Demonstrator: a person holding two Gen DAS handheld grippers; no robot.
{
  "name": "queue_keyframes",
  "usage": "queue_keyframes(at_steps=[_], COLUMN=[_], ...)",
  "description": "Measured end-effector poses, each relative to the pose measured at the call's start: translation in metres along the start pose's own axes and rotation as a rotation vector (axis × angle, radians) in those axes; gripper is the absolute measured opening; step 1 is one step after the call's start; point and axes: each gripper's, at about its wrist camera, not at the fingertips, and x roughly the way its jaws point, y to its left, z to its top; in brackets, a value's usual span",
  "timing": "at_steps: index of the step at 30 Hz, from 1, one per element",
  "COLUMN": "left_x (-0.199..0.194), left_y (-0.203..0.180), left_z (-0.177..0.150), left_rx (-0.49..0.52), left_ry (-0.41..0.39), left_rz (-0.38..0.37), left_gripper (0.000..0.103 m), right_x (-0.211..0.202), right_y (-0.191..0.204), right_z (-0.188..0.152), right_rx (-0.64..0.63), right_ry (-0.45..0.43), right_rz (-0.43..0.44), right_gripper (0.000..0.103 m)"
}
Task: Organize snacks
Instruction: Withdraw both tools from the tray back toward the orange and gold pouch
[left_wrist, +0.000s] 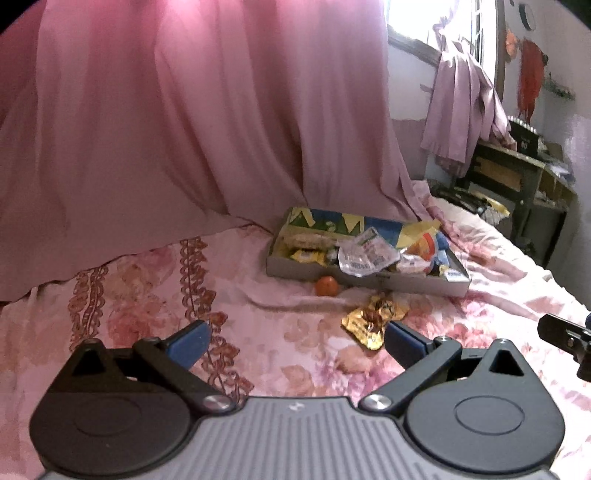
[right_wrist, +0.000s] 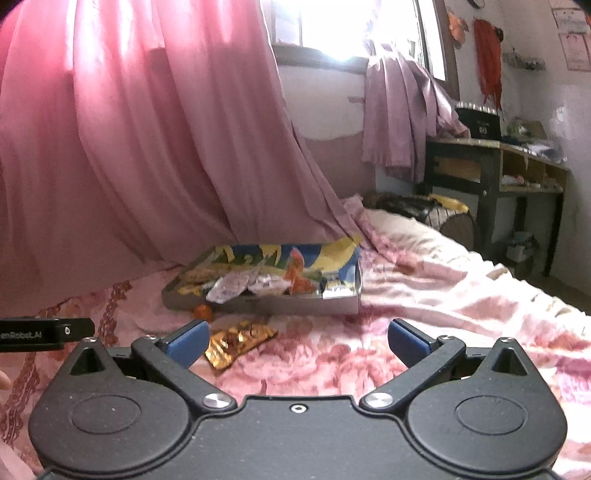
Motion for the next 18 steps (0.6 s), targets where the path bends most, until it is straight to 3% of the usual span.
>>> queue_keyframes(at_steps=[8, 18], left_x=[-0.012, -0.018], left_y=[-0.011, -0.006], left_z=[-0.005, 0.001], left_rx=[0.039, -0.030], left_ry=[0.017, 0.032], left_rz=[0.049, 0.067], left_gripper=[0.103, 0.103], right_x=[-0.001, -0.009], right_y=[0.005, 0.021], right_z=[-0.004, 0.001], right_rx=[0.064, 0.067], right_ry=[0.083, 0.116], right_rz=[-0.019, -0.030], right_gripper=[0.102, 0.102])
